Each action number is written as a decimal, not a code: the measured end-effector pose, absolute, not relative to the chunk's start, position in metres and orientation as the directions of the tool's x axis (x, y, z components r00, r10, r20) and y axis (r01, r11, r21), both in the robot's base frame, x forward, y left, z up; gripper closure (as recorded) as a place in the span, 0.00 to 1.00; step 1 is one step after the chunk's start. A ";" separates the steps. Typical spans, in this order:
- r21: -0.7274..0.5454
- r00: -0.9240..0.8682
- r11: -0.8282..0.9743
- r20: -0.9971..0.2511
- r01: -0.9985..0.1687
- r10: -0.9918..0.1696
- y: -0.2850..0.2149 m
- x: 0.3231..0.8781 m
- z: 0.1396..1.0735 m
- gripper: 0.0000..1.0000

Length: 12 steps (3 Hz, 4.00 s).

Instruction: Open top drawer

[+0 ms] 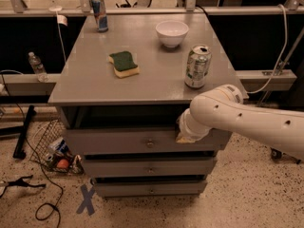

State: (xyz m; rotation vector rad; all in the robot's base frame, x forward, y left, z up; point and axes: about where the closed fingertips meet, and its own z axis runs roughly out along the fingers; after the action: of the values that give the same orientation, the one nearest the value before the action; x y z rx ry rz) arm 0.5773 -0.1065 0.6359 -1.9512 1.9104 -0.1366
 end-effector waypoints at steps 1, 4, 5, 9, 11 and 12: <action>-0.336 0.056 0.018 -0.209 -0.942 -0.976 -0.118 0.565 0.638 0.87; -0.313 0.048 0.022 -0.214 -0.949 -0.976 -0.125 0.553 0.636 1.00; -0.313 0.048 0.022 -0.214 -0.949 -0.976 -0.123 0.553 0.636 1.00; -0.313 0.048 0.022 -0.214 -0.950 -0.976 -0.123 0.553 0.636 1.00; -0.313 0.048 0.022 -0.214 -0.950 -0.976 -0.123 0.553 0.636 1.00; -0.313 0.048 0.022 -0.214 -0.950 -0.976 -0.123 0.553 0.636 1.00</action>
Offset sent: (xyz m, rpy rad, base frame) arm -0.0672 -0.0526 -0.0161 -0.0144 0.1446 0.0058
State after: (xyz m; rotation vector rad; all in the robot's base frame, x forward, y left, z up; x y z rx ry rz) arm 0.5528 -0.1228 0.6359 -1.9629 1.9369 -0.0962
